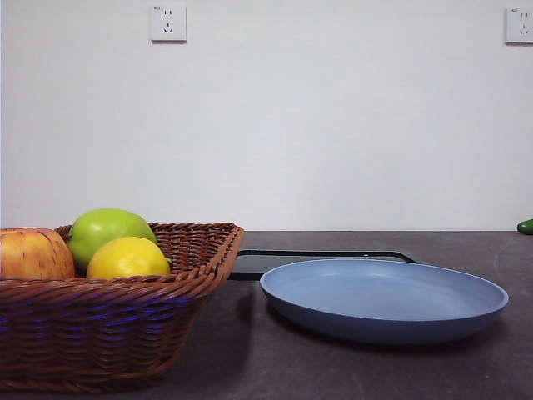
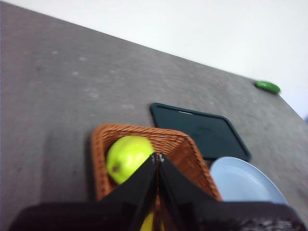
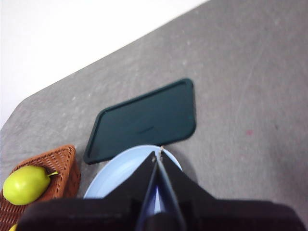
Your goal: Take the lemon from the basket,put the lemon in the plate,hand out the plate
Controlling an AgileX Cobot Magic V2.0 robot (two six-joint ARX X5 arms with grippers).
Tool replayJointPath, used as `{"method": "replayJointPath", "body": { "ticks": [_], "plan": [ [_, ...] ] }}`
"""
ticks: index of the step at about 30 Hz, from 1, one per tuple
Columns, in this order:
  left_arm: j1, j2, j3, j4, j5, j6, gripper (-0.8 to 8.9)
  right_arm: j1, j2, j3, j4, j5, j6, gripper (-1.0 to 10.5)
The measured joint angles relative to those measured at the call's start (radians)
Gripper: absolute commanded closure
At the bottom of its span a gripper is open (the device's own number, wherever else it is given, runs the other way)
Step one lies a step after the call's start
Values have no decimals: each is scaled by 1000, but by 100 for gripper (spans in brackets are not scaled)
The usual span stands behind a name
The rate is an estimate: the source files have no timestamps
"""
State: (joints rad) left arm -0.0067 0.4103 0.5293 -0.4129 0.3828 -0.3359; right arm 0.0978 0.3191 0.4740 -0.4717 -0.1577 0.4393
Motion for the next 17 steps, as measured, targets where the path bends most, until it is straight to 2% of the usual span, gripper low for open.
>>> {"method": "replayJointPath", "body": {
  "ticks": [6,12,17],
  "plan": [
    [-3,176,175,-69,108,64,806,0,195,187,-137,0,-93,943],
    [-26,312,304,-192,155,119,806,0,408,334,-306,-6,-226,943],
    [-53,427,376,-346,156,198,807,0,590,369,-376,-120,-313,927]
  ]
}}
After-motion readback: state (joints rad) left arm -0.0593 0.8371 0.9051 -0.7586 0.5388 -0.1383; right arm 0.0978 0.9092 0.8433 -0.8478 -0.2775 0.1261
